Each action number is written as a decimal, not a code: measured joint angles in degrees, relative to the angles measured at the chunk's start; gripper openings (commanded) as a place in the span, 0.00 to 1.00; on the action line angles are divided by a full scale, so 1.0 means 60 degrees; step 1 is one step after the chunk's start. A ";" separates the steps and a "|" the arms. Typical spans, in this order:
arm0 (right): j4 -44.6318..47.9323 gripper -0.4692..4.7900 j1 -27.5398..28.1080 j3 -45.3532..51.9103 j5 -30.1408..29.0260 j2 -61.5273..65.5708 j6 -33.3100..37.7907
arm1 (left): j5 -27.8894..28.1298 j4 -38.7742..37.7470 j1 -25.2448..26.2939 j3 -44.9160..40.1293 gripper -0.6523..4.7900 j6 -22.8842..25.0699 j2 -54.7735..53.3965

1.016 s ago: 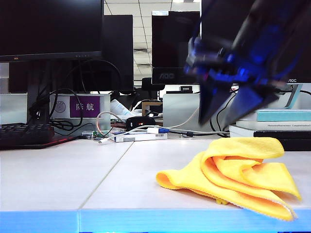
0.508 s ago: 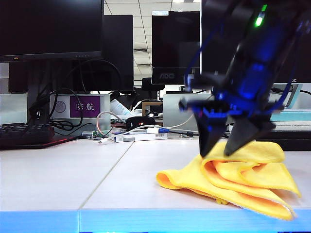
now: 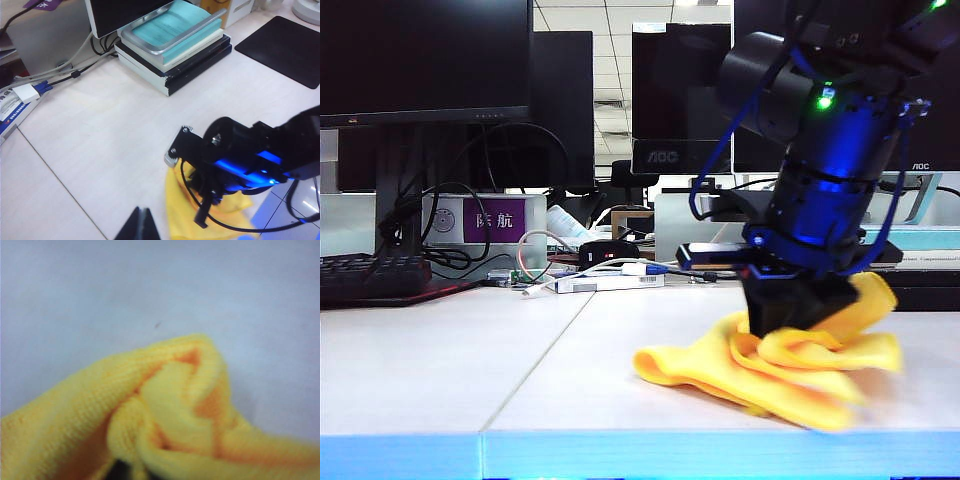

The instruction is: Wipe the table from back to front using the rag.

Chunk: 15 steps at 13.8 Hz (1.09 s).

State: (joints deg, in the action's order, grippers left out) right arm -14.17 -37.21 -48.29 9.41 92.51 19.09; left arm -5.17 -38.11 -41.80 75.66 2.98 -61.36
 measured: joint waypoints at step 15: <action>-0.1581 0.09 -0.1311 0.0135 0.0586 -0.0586 0.0233 | 0.0000 0.0000 0.0000 0.0000 0.11 0.0098 0.0000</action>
State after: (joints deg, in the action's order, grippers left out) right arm -23.66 -45.08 -47.48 12.93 88.99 20.49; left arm -5.17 -38.11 -41.80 75.66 3.57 -61.36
